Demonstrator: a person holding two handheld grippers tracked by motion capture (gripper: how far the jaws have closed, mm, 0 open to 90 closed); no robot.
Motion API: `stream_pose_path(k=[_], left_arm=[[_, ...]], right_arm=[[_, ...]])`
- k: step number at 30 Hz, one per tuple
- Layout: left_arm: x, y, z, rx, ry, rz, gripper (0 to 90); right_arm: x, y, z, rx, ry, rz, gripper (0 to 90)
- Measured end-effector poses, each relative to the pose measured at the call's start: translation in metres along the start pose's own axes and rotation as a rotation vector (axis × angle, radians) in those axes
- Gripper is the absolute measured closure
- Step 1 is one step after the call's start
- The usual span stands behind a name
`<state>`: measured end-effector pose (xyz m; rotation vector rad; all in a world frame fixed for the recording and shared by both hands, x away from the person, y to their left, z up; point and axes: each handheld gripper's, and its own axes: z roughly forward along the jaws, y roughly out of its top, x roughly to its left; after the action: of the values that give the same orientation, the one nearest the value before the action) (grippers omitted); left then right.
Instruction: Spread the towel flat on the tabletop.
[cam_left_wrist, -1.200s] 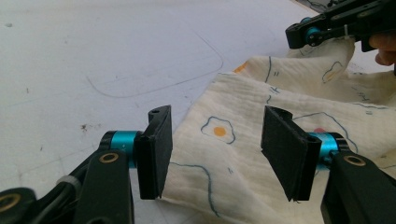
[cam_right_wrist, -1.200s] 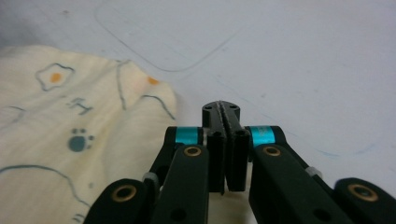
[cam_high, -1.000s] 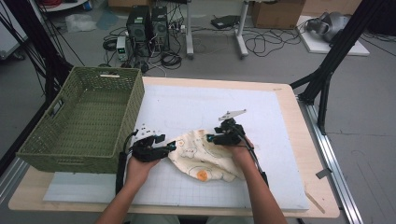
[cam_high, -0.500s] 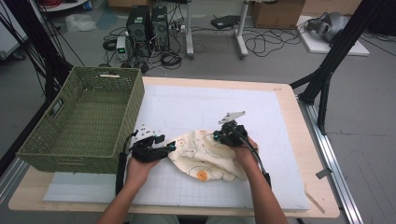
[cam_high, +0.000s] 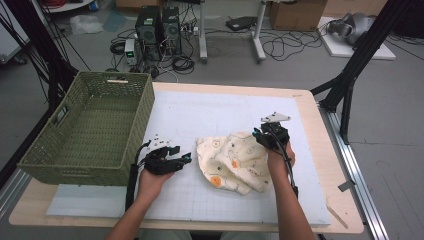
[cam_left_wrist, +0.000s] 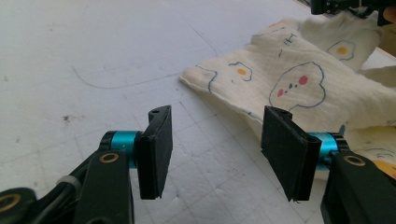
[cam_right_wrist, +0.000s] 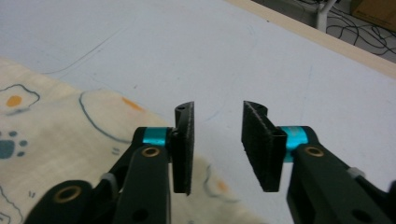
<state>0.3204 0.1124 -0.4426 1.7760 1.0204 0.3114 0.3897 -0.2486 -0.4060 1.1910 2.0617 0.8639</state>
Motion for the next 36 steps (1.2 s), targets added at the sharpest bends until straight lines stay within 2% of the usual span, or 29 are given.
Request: stream_pose_path(k=[2,4,7,9,11,14,15,16,19,21,22,23,25,26,28,30,33,36], left_arm=[[-0.002,0.0,0.003,0.006,-0.01,-0.002,47.5],[-0.003,0.0,0.008,0.006,-0.023,-0.023,45.9],[-0.007,0.003,0.017,0.032,-0.037,-0.036,42.1],[-0.013,0.007,0.024,0.05,-0.053,-0.02,40.7],[-0.018,0.011,0.032,0.067,-0.051,0.0,38.8],[-0.025,0.013,0.047,0.095,-0.039,0.003,37.5],[-0.027,0.013,0.052,0.121,-0.035,0.025,37.6],[-0.031,0.013,0.056,0.136,-0.03,0.049,39.9],[-0.043,0.014,0.065,0.19,0.002,0.131,54.1],[-0.049,0.014,0.068,0.199,0.037,0.195,68.9],[-0.049,0.015,0.068,0.197,0.043,0.208,80.2],[-0.048,0.016,0.069,0.195,0.06,0.2,83.9],[-0.042,0.017,0.068,0.185,0.094,0.166,85.7],[-0.037,0.018,0.067,0.173,0.108,0.141,85.9],[-0.026,0.02,0.065,0.15,0.143,0.117,86.1],[-0.015,0.024,0.062,0.152,0.172,0.092,86.1],[-0.001,0.033,0.055,0.109,0.214,0.046,86.2],[0.012,0.04,0.05,0.06,0.249,0.018,86.2]], right_arm=[[-0.004,-0.002,-0.007,-0.023,0.007,0.028,57.1],[-0.009,-0.005,-0.017,-0.068,0.007,0.052,54.0],[-0.018,-0.014,-0.03,-0.095,0.018,0.074,50.8],[-0.021,-0.024,-0.039,-0.102,0.031,0.085,49.2],[-0.025,-0.035,-0.047,-0.106,0.048,0.088,48.0],[-0.027,-0.051,-0.057,-0.108,0.08,0.107,45.6],[-0.026,-0.055,-0.059,-0.105,0.089,0.096,44.7],[-0.025,-0.059,-0.061,-0.102,0.096,0.095,43.6],[-0.019,-0.067,-0.065,-0.079,0.118,0.05,42.4],[-0.016,-0.069,-0.067,-0.078,0.147,0.042,42.0],[-0.016,-0.069,-0.067,-0.082,0.161,0.035,41.9],[-0.014,-0.069,-0.067,-0.084,0.168,0.029,41.8],[-0.012,-0.068,-0.068,-0.086,0.179,0.02,41.8],[-0.011,-0.068,-0.068,-0.085,0.184,0.017,41.8],[-0.01,-0.068,-0.067,-0.085,0.191,0.026,41.8],[-0.01,-0.068,-0.066,-0.086,0.194,0.027,42.1],[-0.01,-0.068,-0.065,-0.082,0.205,0.027,44.2],[-0.01,-0.068,-0.065,-0.08,0.208,0.031,44.2]])
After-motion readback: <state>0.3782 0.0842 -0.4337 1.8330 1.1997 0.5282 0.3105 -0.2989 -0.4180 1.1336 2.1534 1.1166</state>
